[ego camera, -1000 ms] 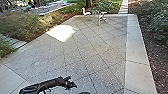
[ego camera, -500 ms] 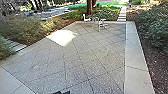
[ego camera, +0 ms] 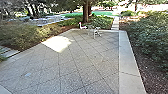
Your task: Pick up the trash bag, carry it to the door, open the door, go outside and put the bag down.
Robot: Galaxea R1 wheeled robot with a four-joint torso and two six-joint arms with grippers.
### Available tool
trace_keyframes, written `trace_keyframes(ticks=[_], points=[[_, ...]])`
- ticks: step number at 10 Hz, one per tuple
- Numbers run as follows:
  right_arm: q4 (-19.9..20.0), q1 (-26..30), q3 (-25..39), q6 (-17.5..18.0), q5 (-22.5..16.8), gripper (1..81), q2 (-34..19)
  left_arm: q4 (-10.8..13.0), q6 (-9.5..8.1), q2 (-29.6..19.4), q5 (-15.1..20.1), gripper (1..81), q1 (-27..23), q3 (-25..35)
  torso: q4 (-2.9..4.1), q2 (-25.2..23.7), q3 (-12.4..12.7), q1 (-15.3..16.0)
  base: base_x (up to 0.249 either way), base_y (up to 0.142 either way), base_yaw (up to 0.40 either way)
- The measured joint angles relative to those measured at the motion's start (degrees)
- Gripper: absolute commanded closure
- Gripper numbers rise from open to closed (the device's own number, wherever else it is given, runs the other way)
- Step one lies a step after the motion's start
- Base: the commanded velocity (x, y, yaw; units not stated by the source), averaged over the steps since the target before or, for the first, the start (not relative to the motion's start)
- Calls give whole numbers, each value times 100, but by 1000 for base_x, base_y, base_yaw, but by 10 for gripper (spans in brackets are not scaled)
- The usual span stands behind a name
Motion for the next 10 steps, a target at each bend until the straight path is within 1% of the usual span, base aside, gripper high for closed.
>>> trace_keyframes(ticks=[3,4,5,6,7,9,10], points=[[-20,-55,16,-17,-38,10,41,0,911,188,-395,10,950,-425,-494,-5,430,-6,0,0,0],[-20,-69,16,-20,-38,10,39,6,1254,282,-508,10,1264,-670,-640,-7,583,-11,0,0,0],[-20,-87,16,-20,-38,10,41,11,1545,417,-646,10,1468,-896,-734,-13,649,-17,0,0,0],[-20,-128,16,-15,-46,10,48,13,1754,546,-778,10,1647,-1031,-760,-13,693,-17,0,0,0],[-17,-135,16,-15,-49,10,52,13,1870,653,-968,10,1813,-1106,-760,-18,693,-19,0,0,0],[-20,-116,16,-17,-41,10,54,13,1933,786,-1624,10,2164,-1241,-765,-20,695,-22,0,0,0],[-20,-118,16,-17,-44,10,56,11,2004,887,-1911,10,2291,-1290,-802,-20,695,-22,0,0,0]])
